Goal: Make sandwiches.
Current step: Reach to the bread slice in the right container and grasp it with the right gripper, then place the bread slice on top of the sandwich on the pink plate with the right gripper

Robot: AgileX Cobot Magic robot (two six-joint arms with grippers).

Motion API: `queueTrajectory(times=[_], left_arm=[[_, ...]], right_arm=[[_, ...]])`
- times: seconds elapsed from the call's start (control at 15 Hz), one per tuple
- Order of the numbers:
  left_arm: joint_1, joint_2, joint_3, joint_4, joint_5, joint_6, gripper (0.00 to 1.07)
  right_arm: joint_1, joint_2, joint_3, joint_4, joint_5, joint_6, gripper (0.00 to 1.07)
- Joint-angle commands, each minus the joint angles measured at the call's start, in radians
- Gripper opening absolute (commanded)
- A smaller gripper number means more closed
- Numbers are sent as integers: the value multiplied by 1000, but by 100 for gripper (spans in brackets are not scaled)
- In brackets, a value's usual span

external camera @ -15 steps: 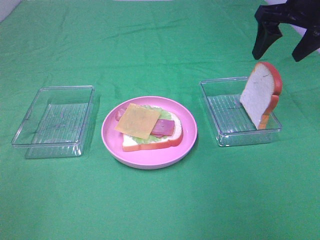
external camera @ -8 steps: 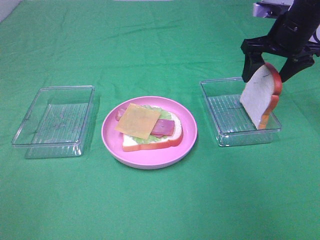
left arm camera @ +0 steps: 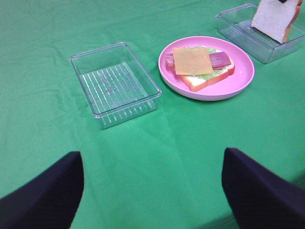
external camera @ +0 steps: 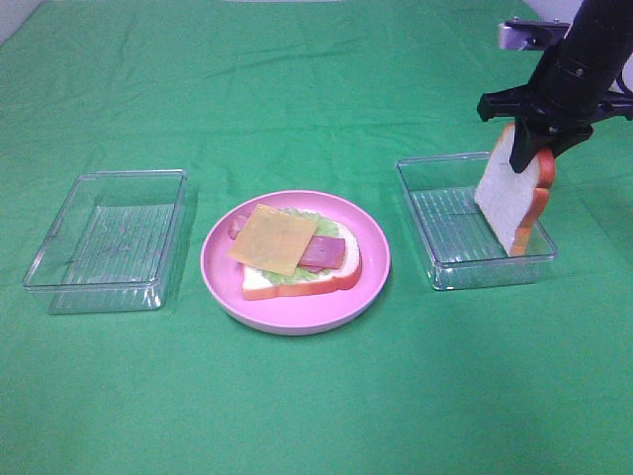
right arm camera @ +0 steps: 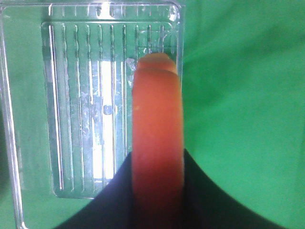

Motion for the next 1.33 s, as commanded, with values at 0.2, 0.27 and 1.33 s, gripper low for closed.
queueTrajectory(times=[0.2, 0.27, 1.33], left_arm=[[-3, -21, 6, 1, 2, -9, 76], [-3, -21, 6, 1, 2, -9, 76], [-3, -21, 6, 1, 2, -9, 76]], right_arm=[[-5, -10, -3, 10, 41, 12, 0], [-5, -16, -3, 14, 47, 12, 0], [153, -305, 490, 1214, -271, -562, 0]])
